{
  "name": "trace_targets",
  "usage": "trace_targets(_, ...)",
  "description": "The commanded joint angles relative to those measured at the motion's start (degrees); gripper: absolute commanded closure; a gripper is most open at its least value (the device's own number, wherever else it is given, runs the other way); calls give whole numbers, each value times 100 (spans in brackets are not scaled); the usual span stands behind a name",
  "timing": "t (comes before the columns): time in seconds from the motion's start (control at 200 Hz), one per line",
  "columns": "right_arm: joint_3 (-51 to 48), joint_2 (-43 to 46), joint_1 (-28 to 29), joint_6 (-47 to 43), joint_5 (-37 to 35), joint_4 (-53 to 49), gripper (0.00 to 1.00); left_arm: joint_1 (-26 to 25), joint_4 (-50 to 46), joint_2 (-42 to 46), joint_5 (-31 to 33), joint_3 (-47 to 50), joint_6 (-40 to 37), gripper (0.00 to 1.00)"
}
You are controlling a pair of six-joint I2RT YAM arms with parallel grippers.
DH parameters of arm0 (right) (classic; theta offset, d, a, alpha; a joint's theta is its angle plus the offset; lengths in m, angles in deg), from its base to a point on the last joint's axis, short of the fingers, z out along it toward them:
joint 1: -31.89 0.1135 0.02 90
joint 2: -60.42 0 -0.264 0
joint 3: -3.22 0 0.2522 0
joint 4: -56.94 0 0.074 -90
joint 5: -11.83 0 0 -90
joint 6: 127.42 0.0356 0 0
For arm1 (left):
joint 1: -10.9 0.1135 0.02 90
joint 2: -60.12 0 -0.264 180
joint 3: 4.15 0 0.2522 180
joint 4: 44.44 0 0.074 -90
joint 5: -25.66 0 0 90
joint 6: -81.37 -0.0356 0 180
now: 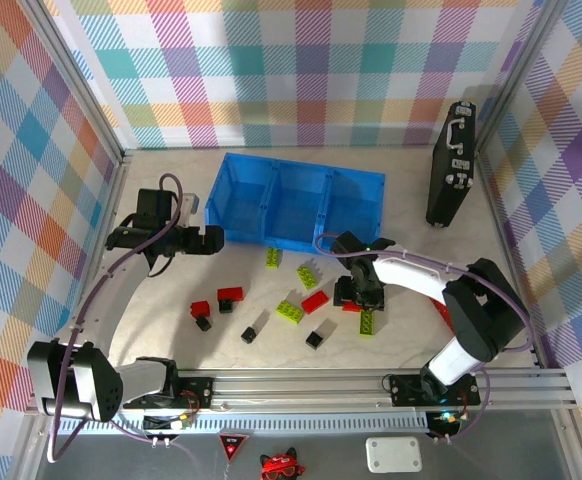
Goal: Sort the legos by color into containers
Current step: Pick up the lego from the bottom-center of the table.
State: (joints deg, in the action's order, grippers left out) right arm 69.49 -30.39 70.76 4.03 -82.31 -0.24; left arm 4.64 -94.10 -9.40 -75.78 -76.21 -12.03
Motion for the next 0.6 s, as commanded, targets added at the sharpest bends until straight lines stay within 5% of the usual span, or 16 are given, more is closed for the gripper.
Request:
trace_targets(0.0, -2, -61, 40, -23, -116, -9, 29, -24, -22, 104, 50, 55, -97, 0)
trace_targets(0.29, 211, -72, 33, -180, -398, -122, 45, -25, -16, 158, 111, 65, -116, 0)
trace_targets(0.595, 889, -380, 2, -475, -699, -264, 47, -30, -31, 189, 151, 65, -143, 0)
